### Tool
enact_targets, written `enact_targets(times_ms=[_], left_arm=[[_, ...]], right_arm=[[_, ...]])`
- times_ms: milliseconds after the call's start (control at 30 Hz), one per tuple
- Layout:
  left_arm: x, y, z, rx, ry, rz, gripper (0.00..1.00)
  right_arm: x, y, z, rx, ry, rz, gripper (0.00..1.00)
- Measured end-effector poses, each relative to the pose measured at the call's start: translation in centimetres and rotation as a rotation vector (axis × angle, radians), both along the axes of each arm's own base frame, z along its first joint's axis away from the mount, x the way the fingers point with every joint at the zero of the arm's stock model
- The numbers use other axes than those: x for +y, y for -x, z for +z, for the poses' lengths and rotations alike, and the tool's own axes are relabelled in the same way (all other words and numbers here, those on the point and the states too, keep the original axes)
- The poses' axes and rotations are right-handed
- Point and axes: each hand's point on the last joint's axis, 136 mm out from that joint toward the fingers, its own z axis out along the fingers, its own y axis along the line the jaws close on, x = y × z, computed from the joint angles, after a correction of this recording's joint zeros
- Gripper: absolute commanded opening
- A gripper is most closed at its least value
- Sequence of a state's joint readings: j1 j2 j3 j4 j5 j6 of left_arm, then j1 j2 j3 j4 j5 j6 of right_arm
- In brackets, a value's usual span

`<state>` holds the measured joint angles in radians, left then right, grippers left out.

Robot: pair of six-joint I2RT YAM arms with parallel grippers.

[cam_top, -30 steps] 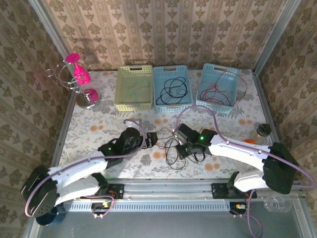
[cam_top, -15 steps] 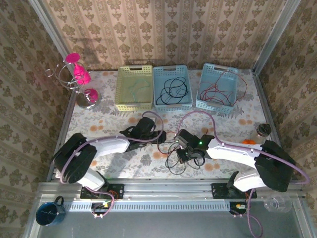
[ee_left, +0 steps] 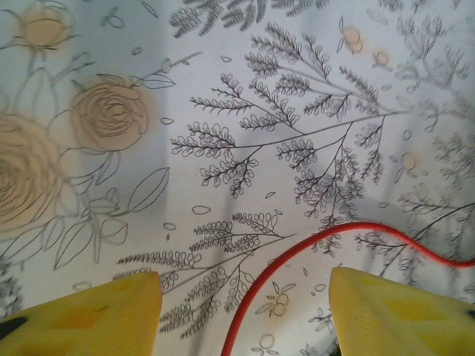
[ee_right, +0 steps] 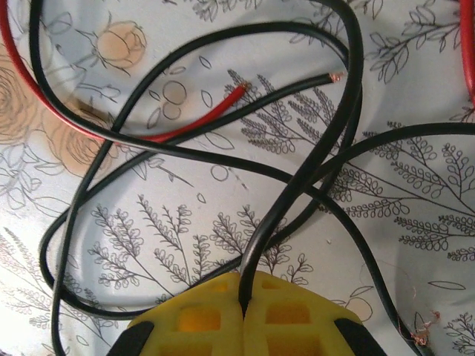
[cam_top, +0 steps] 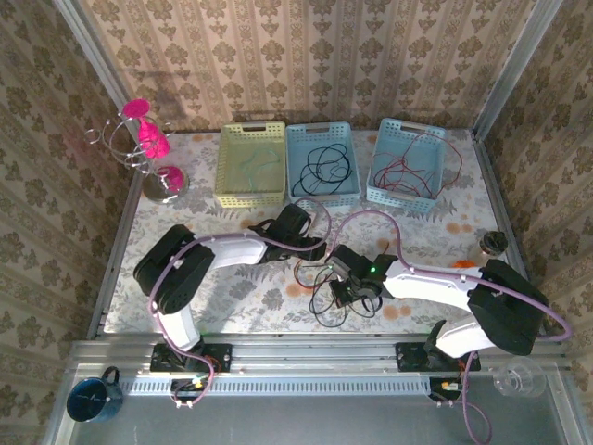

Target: Untangle the cables

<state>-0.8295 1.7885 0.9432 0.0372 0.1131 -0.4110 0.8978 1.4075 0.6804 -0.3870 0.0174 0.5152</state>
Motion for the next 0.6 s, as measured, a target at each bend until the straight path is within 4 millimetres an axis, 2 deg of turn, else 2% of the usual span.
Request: enact_targets(times_ms=[67, 233, 367, 500, 567, 600], left_arm=[[-0.2, -0.1, -0.8, -0.007, -0.030, -0.038, 0.48], [-0.1, -1.0, -1.2, -0.029, -0.078, -0.081, 0.16], [-0.1, -1.1, -1.1, -0.041, -0.081, -0.102, 0.00], [0.1, 0.0, -0.2, -0.042, -0.070, -0.127, 0.00], [0.5, 0.5, 1.4, -0.058, -0.062, -0.127, 0.00], [0.7, 0.5, 2.4, -0.073, -0.053, -0.124, 0.00]], right_arm=[[-0.1, 0.1, -0.1, 0.004, 0.002, -0.005, 0.00], [0.0, 0.0, -0.1, 0.003, -0.004, -0.012, 0.00], [-0.1, 0.1, -0.3, 0.004, -0.002, -0.013, 0.00], [-0.2, 0.1, -0.3, 0.004, -0.002, -0.015, 0.00], [-0.2, 0.1, -0.3, 0.004, -0.002, -0.016, 0.02], [-0.2, 0.1, -0.3, 0.003, -0.001, -0.016, 0.07]])
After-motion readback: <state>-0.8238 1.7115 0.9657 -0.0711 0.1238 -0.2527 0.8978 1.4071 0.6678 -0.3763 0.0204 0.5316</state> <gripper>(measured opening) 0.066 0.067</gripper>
